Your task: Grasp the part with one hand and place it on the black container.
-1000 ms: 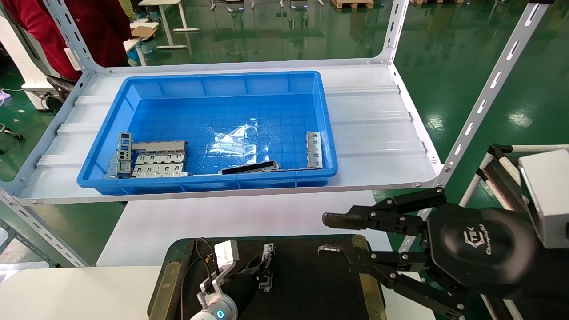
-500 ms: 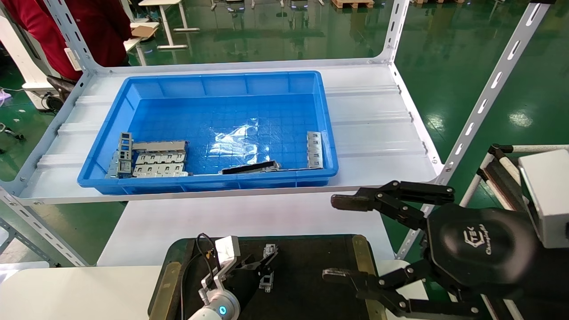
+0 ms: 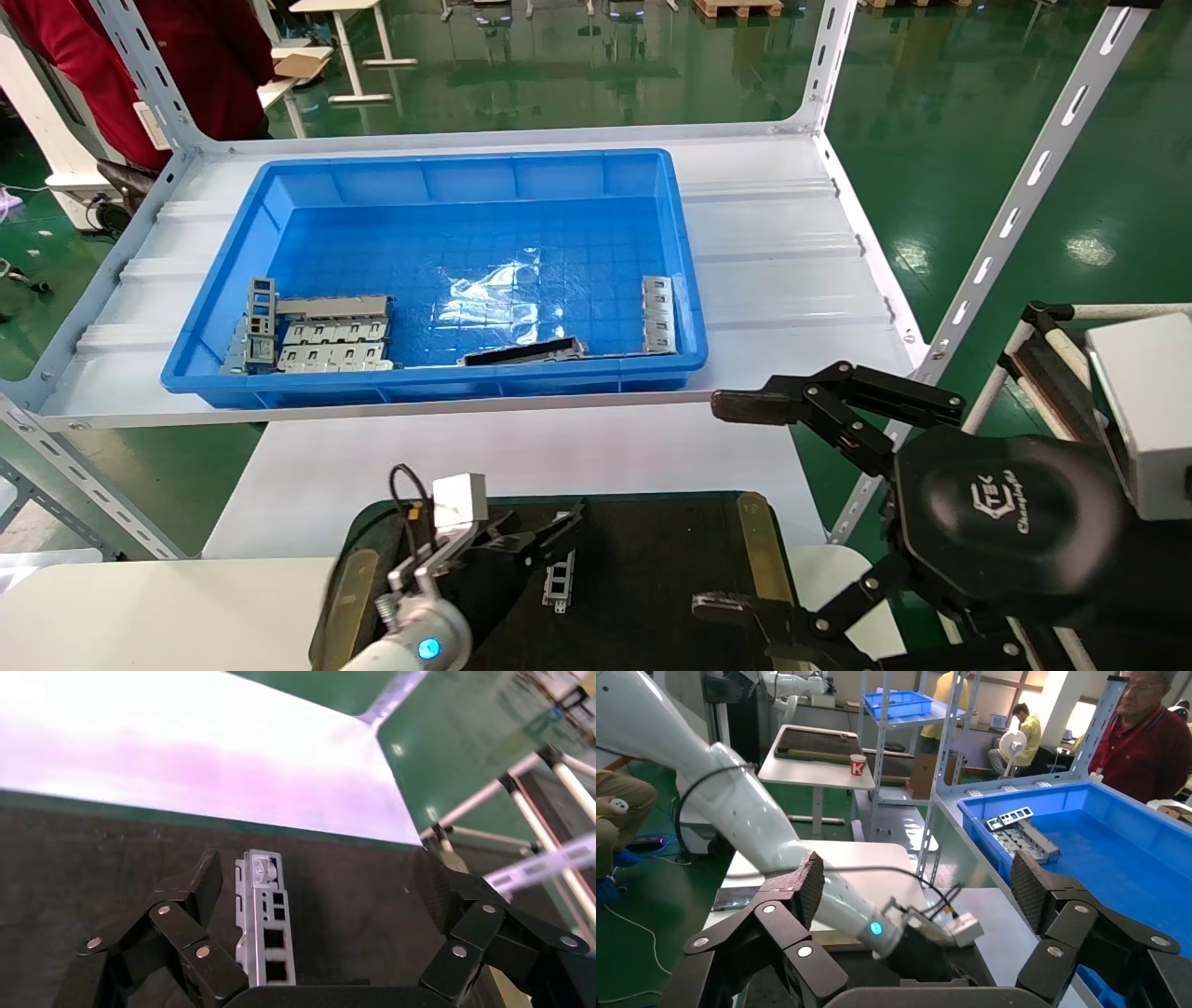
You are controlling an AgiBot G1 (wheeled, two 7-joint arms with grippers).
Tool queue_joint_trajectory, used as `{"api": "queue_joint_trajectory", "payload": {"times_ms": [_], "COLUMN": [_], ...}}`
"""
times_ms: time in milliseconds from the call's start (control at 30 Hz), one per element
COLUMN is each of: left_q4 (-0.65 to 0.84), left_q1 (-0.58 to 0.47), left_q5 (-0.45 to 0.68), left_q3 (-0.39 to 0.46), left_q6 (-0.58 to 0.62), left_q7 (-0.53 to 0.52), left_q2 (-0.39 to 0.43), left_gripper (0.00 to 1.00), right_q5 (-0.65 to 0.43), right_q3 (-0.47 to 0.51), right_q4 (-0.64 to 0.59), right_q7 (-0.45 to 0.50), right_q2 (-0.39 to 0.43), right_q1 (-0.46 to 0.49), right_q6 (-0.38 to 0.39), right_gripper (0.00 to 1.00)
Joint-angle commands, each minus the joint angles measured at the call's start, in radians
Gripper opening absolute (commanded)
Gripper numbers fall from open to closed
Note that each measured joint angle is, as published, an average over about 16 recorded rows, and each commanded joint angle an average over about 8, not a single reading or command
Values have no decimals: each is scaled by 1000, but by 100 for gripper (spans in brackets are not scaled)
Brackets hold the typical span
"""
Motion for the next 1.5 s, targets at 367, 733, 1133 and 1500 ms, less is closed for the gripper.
{"api": "queue_joint_trajectory", "payload": {"times_ms": [367, 733, 1133, 1500], "left_q4": [-210, -217, -204, -200], "left_q1": [-27, 11, 153, 222], "left_q5": [70, 132, -65, -164], "left_q3": [11, -183, -462, -561], "left_q6": [167, 515, 866, 997], "left_q7": [74, 213, 560, 701], "left_q2": [-241, -384, -521, -617], "left_gripper": [100, 100, 100, 100], "right_q5": [0, 0, 0, 1], "right_q3": [0, 0, -1, -1], "right_q4": [0, 0, 0, 0], "right_q7": [0, 0, 0, 0], "right_q2": [0, 0, 0, 0], "right_q1": [0, 0, 0, 0], "right_q6": [0, 0, 0, 0], "right_gripper": [100, 100, 100, 100]}}
